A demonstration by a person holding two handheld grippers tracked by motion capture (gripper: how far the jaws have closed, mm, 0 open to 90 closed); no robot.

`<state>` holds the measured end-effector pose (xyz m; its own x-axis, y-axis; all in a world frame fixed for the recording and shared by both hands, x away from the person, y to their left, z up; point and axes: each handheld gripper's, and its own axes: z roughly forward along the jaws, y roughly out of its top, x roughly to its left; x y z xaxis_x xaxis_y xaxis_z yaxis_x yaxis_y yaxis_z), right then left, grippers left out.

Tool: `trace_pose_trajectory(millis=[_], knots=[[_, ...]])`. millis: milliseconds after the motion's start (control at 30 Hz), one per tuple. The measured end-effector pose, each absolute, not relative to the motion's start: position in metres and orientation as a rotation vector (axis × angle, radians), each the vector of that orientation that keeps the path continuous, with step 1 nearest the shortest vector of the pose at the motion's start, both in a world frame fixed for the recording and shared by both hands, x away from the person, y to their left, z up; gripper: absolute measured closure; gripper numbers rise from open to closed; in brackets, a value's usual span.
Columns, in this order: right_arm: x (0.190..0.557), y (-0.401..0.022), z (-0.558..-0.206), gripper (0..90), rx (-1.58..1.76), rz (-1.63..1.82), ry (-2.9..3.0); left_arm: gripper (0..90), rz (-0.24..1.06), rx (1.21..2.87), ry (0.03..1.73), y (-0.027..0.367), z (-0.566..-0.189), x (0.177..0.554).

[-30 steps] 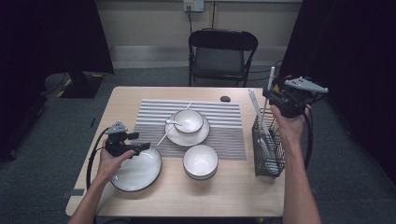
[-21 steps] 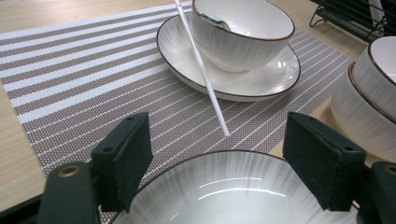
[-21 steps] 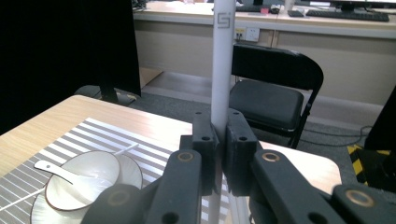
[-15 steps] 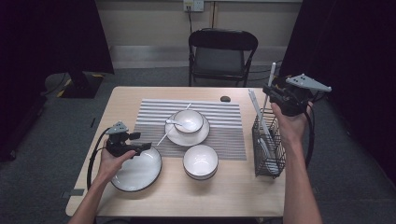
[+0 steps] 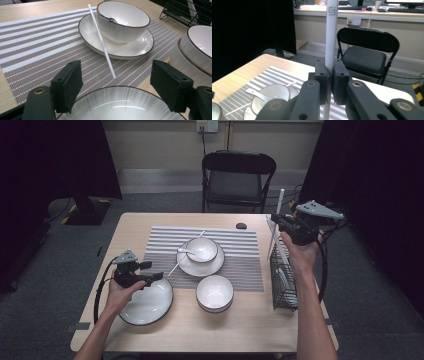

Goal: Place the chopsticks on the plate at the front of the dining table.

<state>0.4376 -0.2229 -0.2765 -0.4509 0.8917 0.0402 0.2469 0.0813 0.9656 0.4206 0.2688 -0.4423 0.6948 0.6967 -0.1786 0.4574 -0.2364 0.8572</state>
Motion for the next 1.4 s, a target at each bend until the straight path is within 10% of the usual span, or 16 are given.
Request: trace_pose_trajectory(millis=[1400], knots=[[0.445,-0.126,-0.283,84.9,0.999,1.577,1.899,31.8,0.272,1.809,0.738,0.228,-0.406,0.42]])
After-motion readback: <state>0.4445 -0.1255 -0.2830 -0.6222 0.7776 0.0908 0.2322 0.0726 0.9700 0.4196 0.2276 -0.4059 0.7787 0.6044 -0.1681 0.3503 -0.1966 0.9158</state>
